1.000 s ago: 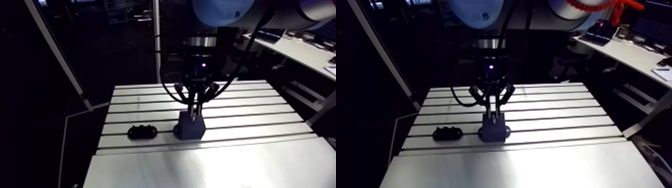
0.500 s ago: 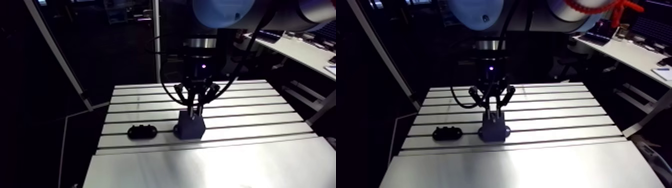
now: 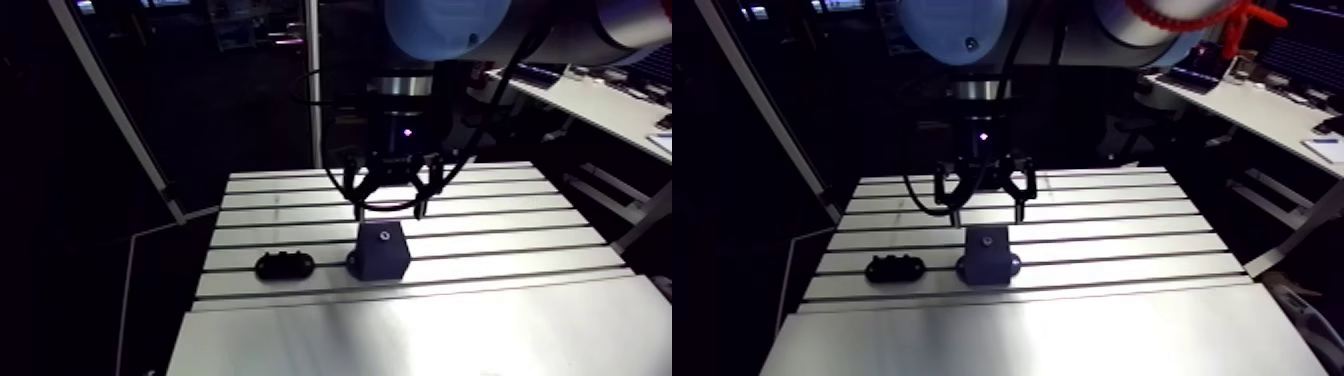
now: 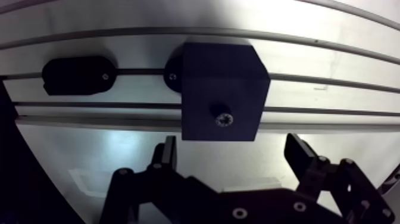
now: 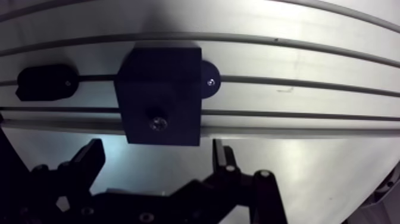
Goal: Pick up the M10 bolt and insert it into the hole until fully seated.
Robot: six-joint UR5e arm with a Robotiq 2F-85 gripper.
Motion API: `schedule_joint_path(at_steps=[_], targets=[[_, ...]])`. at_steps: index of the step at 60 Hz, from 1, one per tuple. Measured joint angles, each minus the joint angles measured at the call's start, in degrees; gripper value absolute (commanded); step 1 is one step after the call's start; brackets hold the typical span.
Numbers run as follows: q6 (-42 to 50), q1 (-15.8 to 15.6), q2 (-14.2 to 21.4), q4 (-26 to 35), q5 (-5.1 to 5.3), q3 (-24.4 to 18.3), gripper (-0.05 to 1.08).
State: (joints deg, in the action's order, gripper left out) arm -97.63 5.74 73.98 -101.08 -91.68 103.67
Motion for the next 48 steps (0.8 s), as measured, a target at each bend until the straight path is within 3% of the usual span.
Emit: schedule_joint_path(at_steps=[21, 48], targets=[[0.04, 0.02, 2.41, 1.11, 0.63, -3.33, 0.00], [0.07, 0.10, 5.76, 9.73, 0.88, -11.75, 0.01]])
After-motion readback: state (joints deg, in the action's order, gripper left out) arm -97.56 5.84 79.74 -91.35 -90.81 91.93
